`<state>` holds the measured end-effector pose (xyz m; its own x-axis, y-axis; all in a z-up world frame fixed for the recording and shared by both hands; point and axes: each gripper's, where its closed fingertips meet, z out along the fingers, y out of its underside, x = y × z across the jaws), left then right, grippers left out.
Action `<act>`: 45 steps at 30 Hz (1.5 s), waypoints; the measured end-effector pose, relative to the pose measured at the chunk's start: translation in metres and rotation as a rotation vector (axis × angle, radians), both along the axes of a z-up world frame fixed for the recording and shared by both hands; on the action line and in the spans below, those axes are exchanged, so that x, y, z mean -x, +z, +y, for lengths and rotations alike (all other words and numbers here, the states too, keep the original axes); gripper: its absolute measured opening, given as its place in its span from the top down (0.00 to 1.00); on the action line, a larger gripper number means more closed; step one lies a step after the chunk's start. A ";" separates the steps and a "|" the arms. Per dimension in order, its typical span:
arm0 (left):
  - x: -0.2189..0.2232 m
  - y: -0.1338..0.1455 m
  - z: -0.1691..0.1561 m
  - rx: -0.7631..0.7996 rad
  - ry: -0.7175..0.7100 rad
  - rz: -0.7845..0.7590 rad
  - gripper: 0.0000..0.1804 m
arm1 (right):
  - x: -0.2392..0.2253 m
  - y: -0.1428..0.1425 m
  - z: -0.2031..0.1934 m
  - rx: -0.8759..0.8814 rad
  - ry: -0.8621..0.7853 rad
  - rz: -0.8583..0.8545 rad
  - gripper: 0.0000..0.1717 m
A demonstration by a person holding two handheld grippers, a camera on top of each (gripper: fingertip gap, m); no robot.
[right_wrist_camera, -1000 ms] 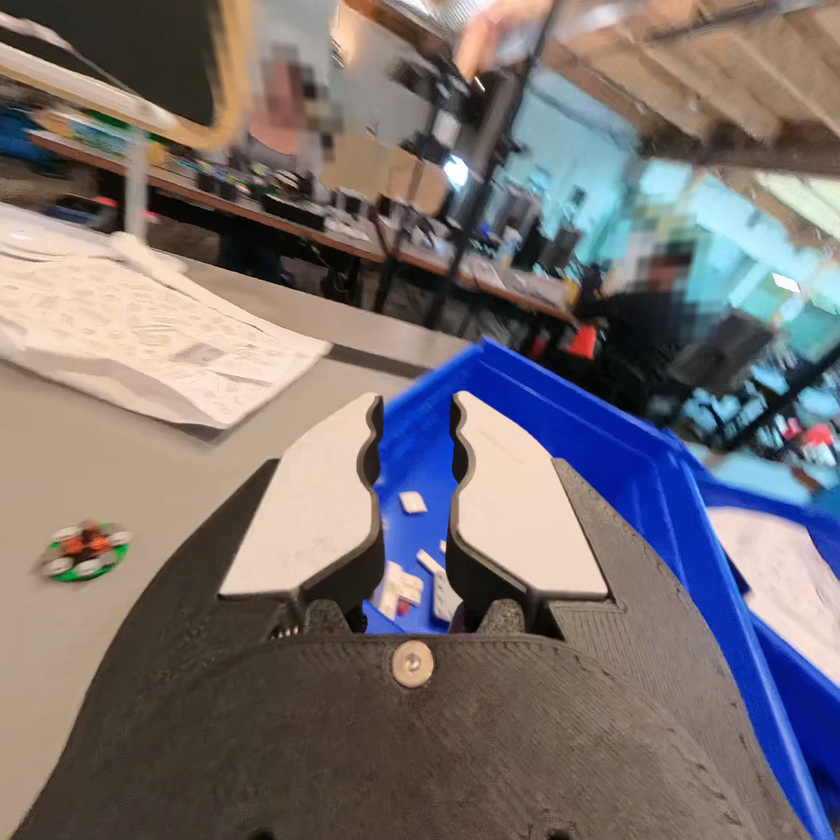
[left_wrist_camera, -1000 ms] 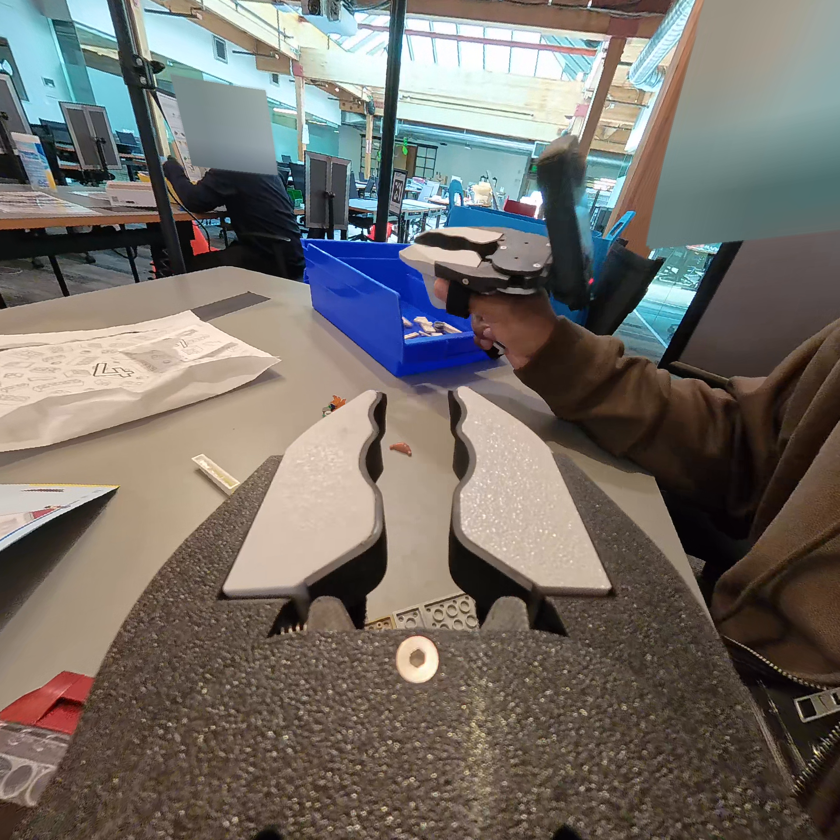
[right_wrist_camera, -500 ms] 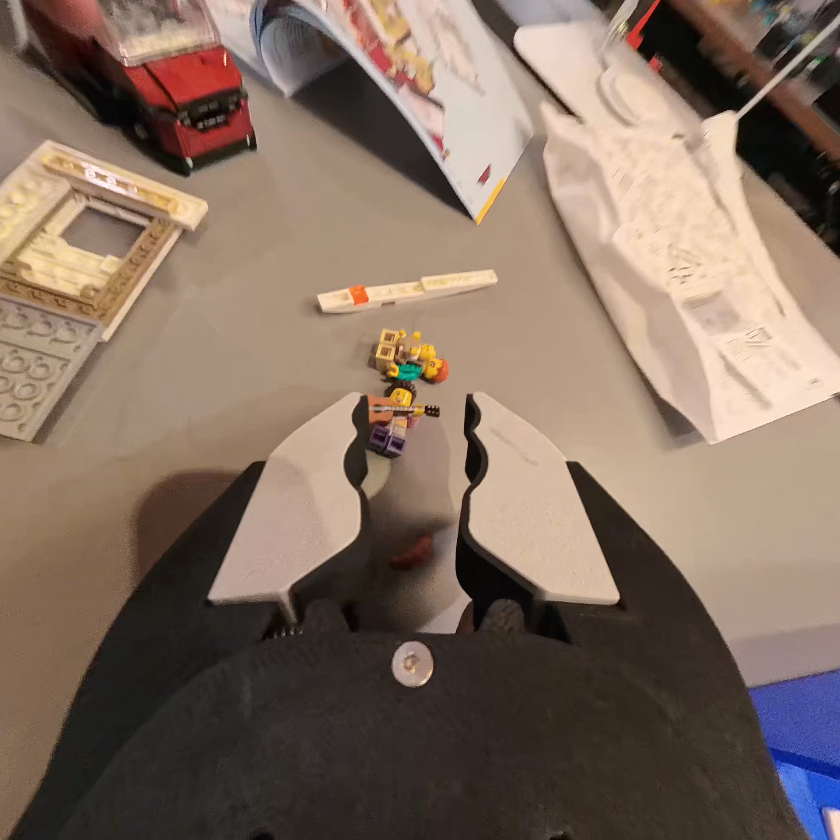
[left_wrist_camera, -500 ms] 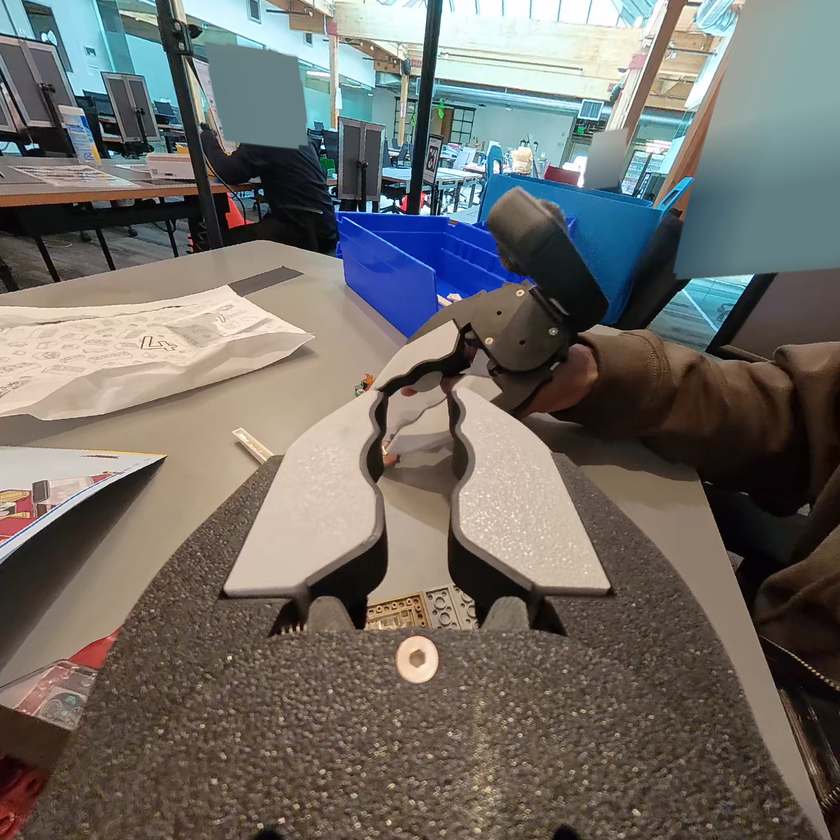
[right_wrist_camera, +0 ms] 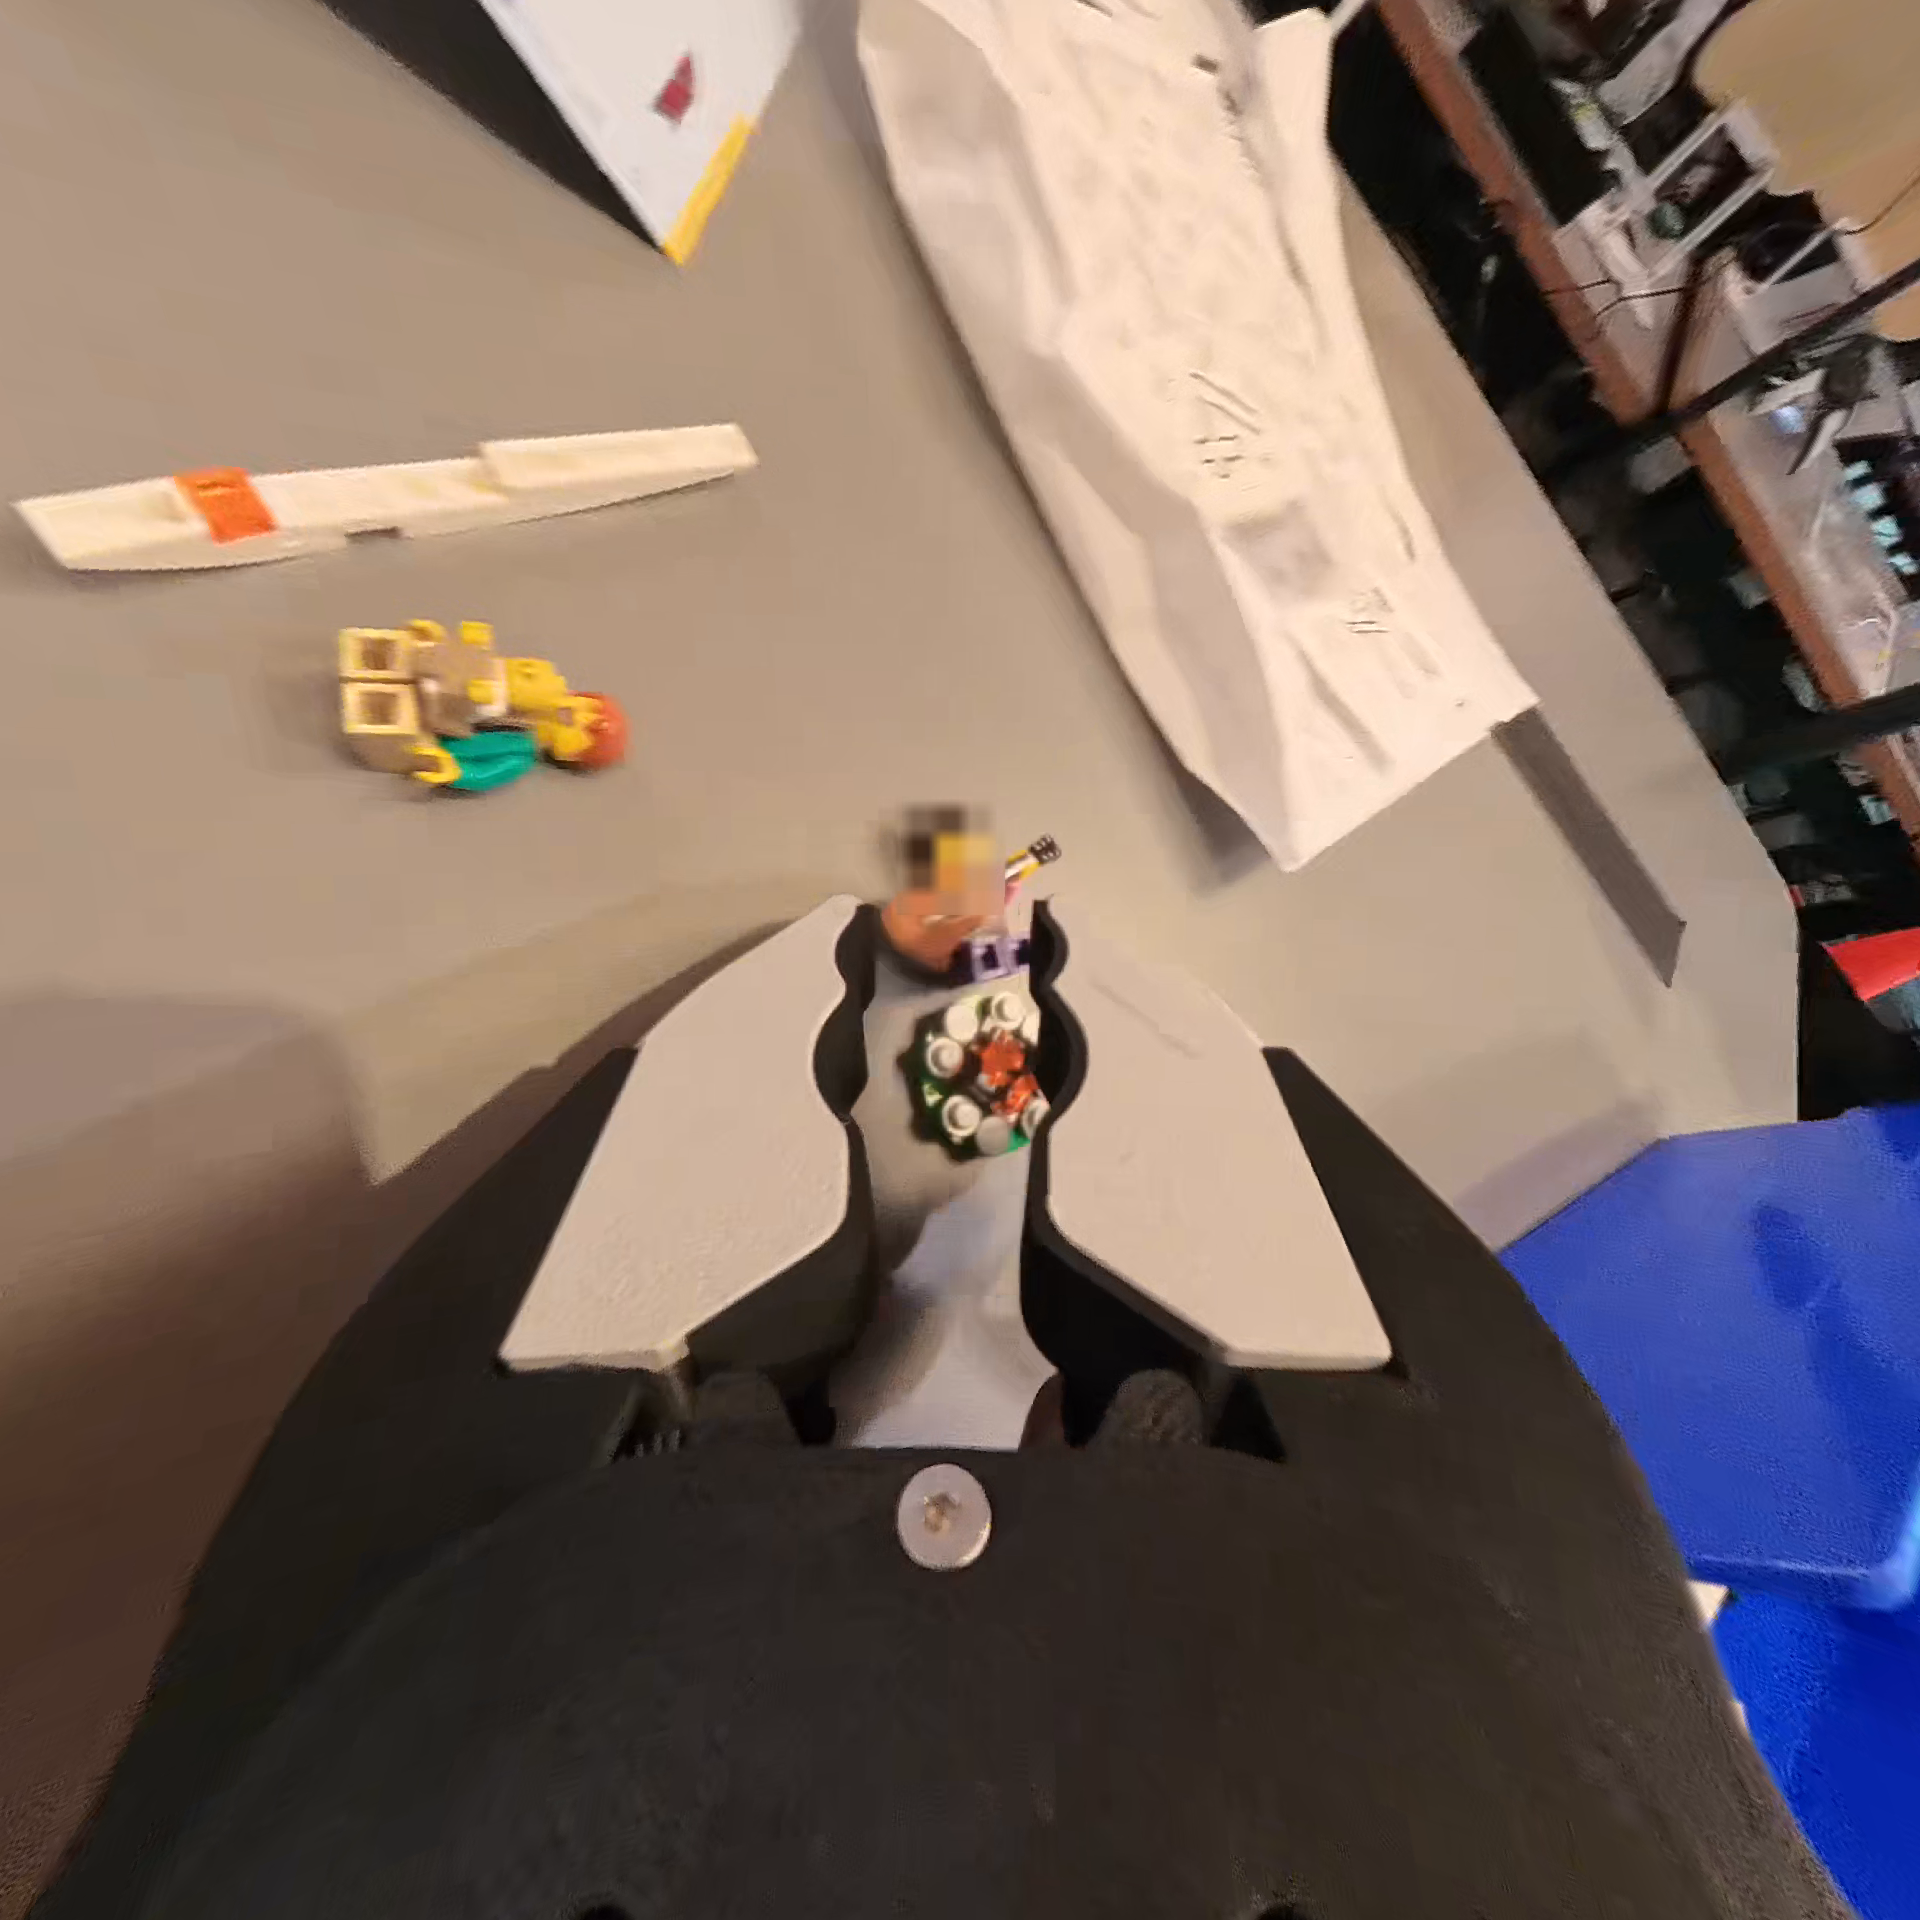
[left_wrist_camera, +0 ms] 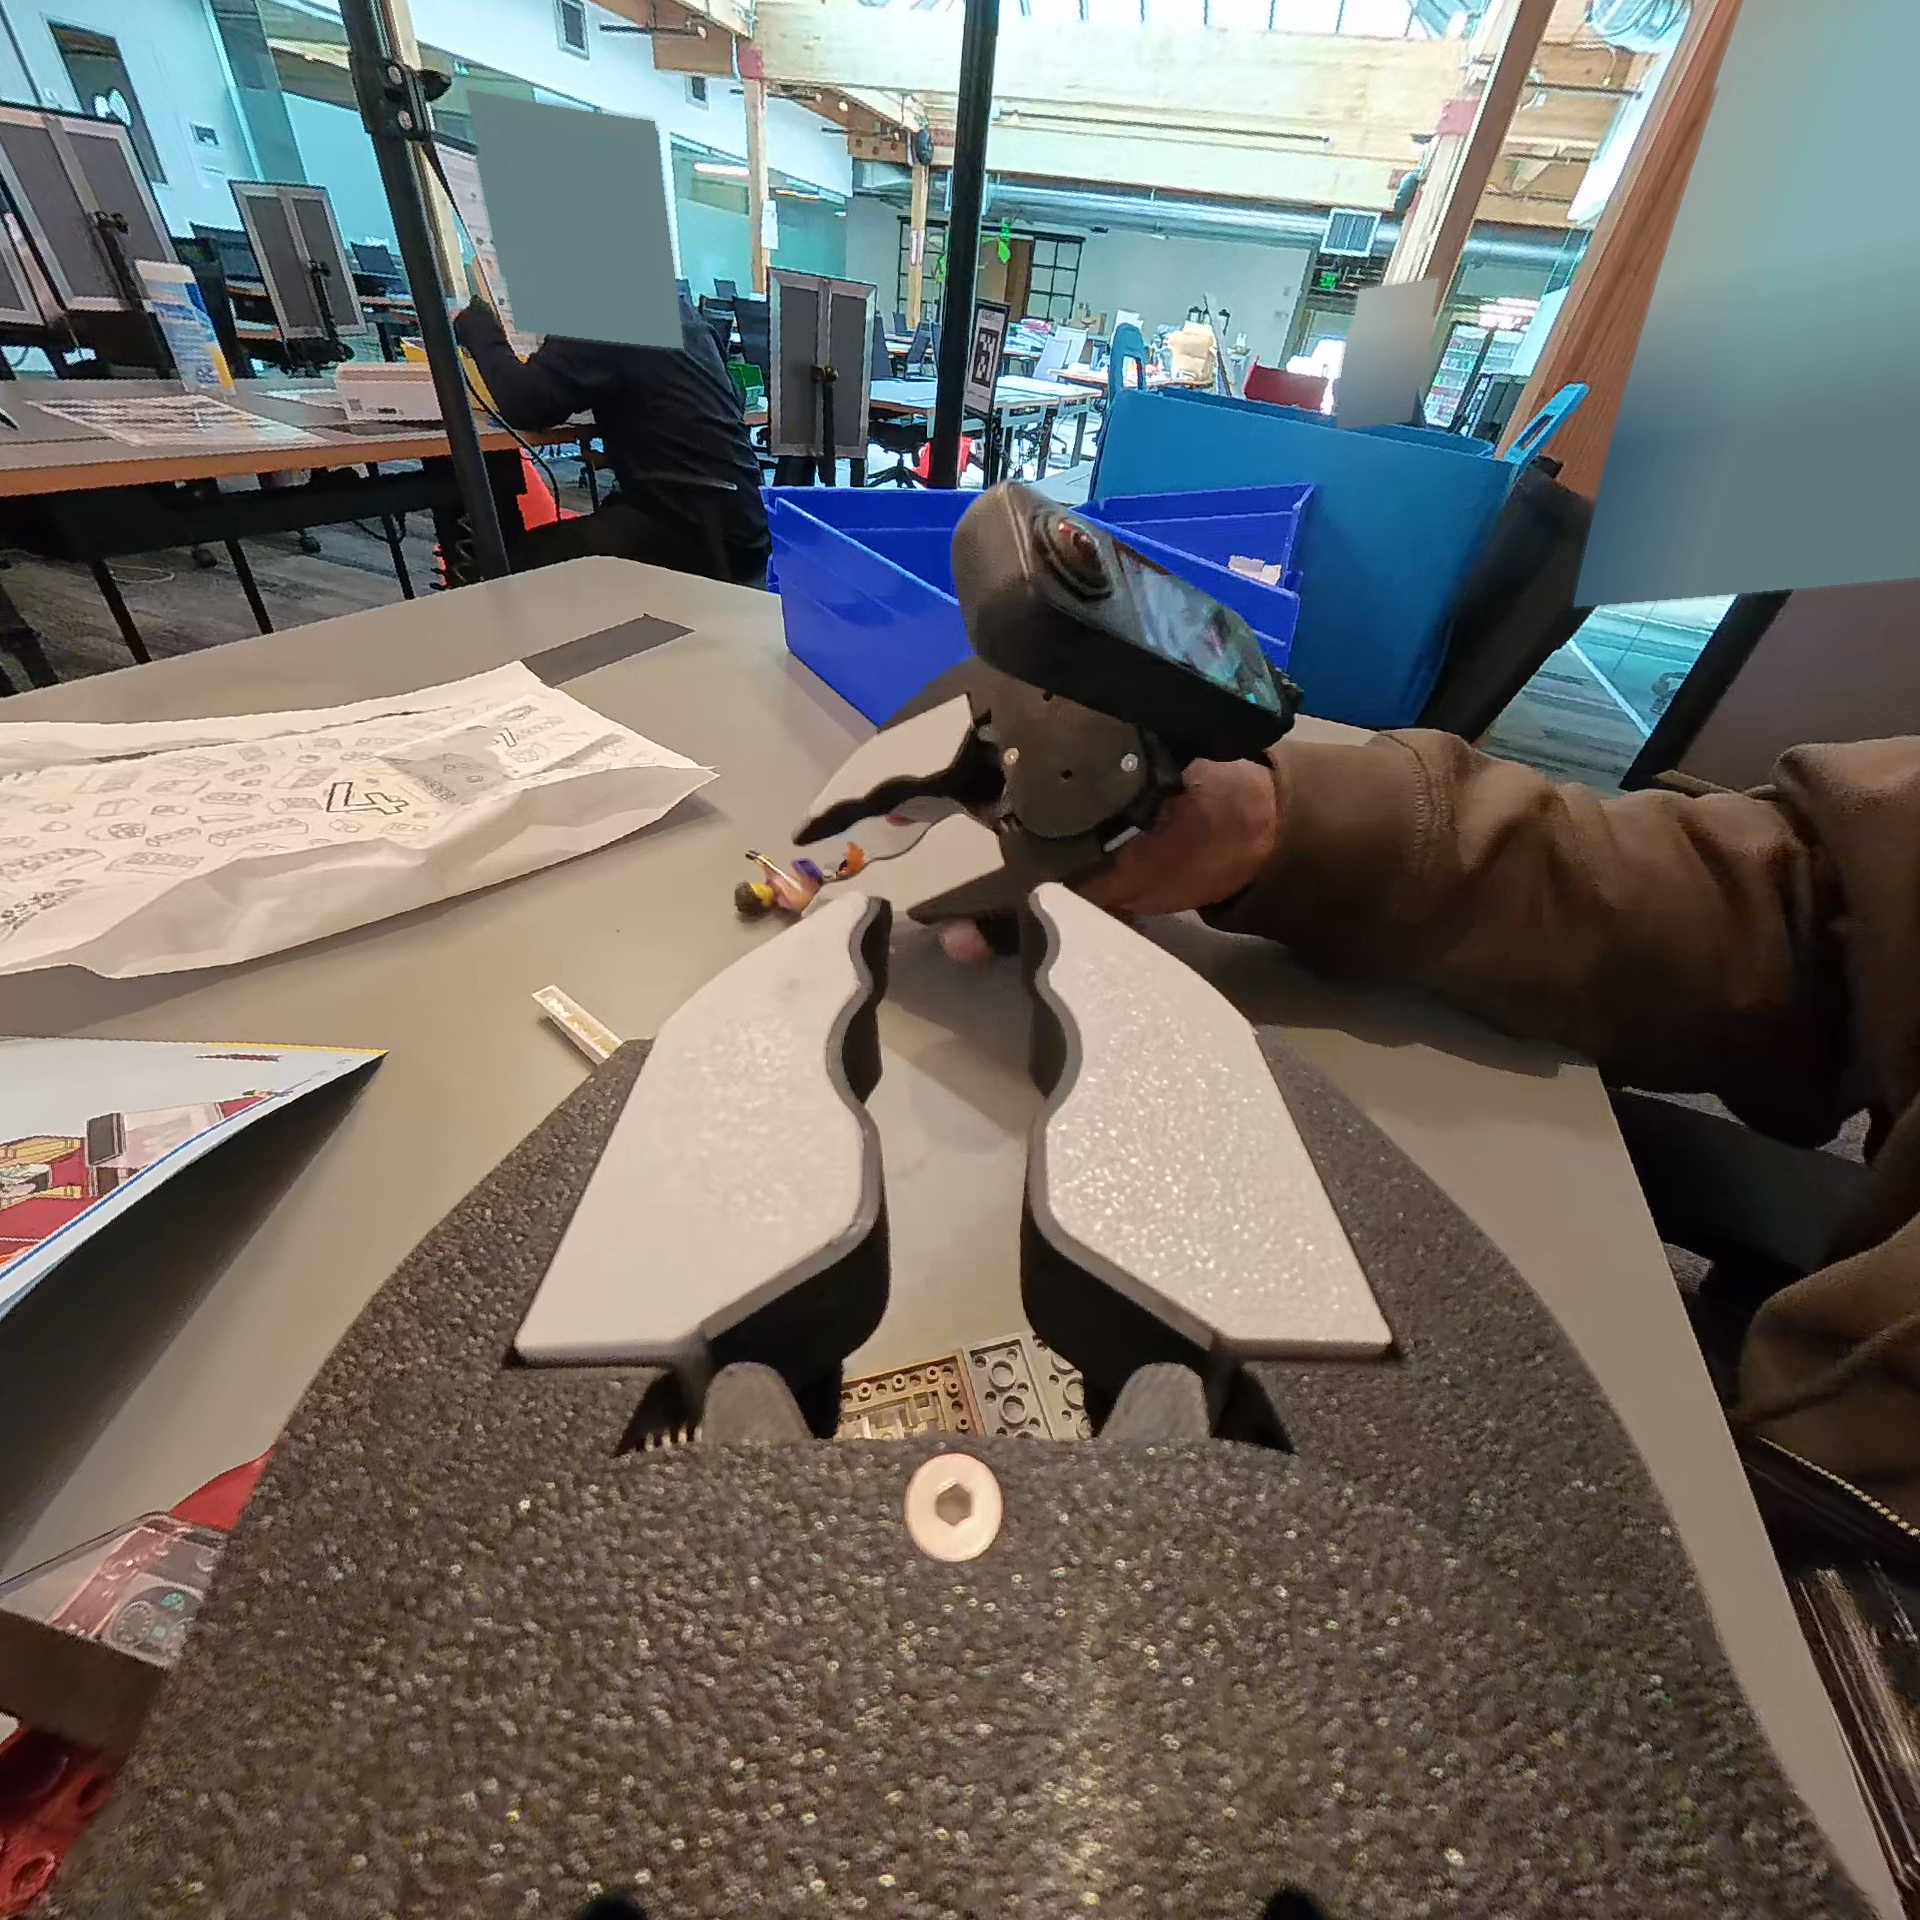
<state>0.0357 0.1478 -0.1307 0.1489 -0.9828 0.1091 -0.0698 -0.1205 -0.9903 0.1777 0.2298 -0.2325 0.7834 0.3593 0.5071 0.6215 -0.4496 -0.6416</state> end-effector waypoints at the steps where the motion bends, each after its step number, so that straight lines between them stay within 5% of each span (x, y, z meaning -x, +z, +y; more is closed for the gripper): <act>1: 0.000 0.001 0.000 -0.003 0.000 0.000 0.87 | -0.002 0.004 0.000 -0.018 0.006 0.020 0.83; 6: 0.003 0.002 0.003 -0.037 0.021 0.005 0.87 | 0.008 0.030 -0.032 -0.058 0.102 0.221 0.82; 10: 0.005 0.005 0.005 -0.029 0.024 -0.006 0.87 | 0.014 0.013 -0.065 0.051 0.139 0.350 0.82; 13: 0.004 0.004 0.004 -0.026 0.020 -0.007 0.87 | 0.005 -0.004 -0.074 0.123 0.117 0.269 0.83; 18: 0.004 0.003 0.004 -0.026 0.019 -0.003 0.87 | -0.023 -0.009 -0.063 0.118 -0.017 0.206 0.86; 22: 0.004 0.004 0.004 -0.025 0.018 -0.005 0.87 | -0.054 -0.010 -0.049 0.083 -0.136 0.124 1.00; 24: 0.003 0.003 0.002 -0.027 0.014 -0.003 0.87 | -0.065 -0.008 -0.042 0.054 -0.171 0.090 0.97; 30: 0.003 0.004 0.001 -0.033 0.014 -0.007 0.88 | 0.019 0.026 -0.033 -0.076 0.081 0.264 0.88; 35: 0.003 0.003 0.002 -0.040 0.018 0.000 0.88 | 0.080 0.006 -0.018 0.047 0.190 0.268 0.75; 41: 0.004 0.003 0.004 -0.045 0.027 0.000 0.88 | 0.053 -0.002 0.002 0.005 0.065 0.059 0.86; 45: 0.006 0.005 0.008 -0.046 0.046 -0.015 0.89 | 0.043 0.008 0.002 -0.013 0.026 0.187 0.82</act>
